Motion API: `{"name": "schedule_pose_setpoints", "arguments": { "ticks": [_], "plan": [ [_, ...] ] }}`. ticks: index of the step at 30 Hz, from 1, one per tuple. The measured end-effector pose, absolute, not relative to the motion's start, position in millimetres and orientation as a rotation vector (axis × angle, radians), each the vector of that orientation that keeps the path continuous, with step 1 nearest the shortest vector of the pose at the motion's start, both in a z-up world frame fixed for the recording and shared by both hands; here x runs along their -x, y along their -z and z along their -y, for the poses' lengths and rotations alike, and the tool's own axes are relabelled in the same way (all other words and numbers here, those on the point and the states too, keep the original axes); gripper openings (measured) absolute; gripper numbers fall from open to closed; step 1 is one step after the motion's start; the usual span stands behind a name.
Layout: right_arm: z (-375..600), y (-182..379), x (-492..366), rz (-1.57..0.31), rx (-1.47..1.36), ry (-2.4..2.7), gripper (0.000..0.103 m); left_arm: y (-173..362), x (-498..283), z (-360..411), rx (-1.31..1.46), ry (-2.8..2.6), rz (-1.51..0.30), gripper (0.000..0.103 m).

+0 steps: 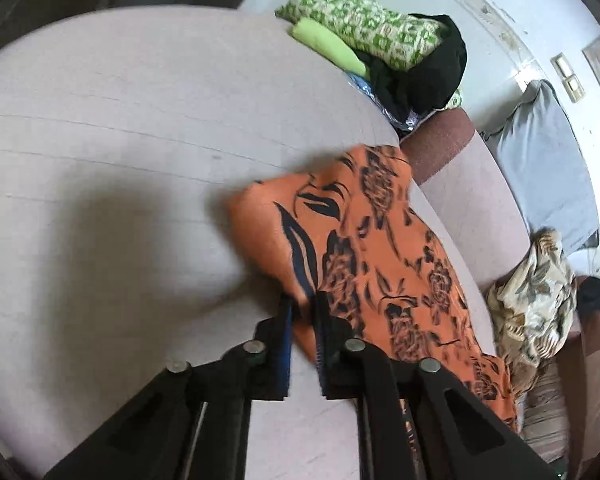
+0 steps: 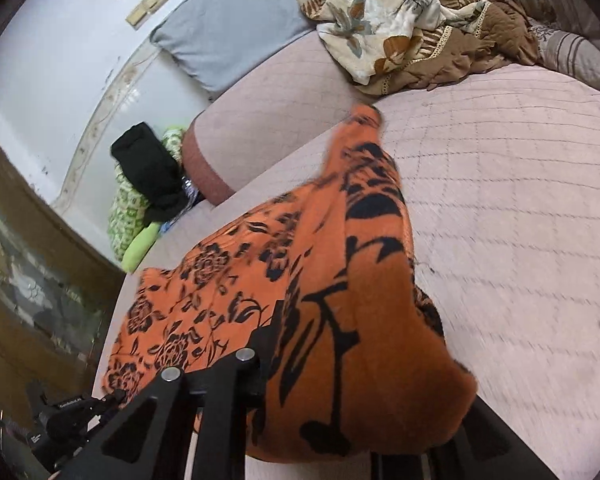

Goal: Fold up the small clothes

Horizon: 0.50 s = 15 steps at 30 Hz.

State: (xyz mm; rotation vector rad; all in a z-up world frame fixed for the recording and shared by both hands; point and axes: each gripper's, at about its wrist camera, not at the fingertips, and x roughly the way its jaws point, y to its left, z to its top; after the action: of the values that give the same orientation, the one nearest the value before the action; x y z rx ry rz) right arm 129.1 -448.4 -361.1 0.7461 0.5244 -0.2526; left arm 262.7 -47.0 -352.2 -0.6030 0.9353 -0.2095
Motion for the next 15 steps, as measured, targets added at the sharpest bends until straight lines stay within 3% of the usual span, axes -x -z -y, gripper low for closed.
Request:
{"name": "schedule_pose_setpoints", "arguments": {
  "ticks": [7,10,14,15],
  "plan": [
    [445.7,363.4,-95.6,-0.526,-0.753,0.303,0.019,376.0,-238.1,-0.3,0.732,0.304,-1.058,0.003],
    [454.9,366.8,-94.0,-0.511,-0.772,0.357,0.019,396.7,-245.0,-2.3,0.856,0.370,-1.140,0.025],
    [465.5,370.4,-91.7,-0.491,-0.795,0.417,0.019,385.1,-256.5,-0.7,0.890,0.374,-1.038,0.063],
    [468.0,371.0,-89.5,-0.487,-0.791,0.429,0.019,380.0,-259.8,3.8,0.861,0.360,-1.013,0.068]
  ]
}}
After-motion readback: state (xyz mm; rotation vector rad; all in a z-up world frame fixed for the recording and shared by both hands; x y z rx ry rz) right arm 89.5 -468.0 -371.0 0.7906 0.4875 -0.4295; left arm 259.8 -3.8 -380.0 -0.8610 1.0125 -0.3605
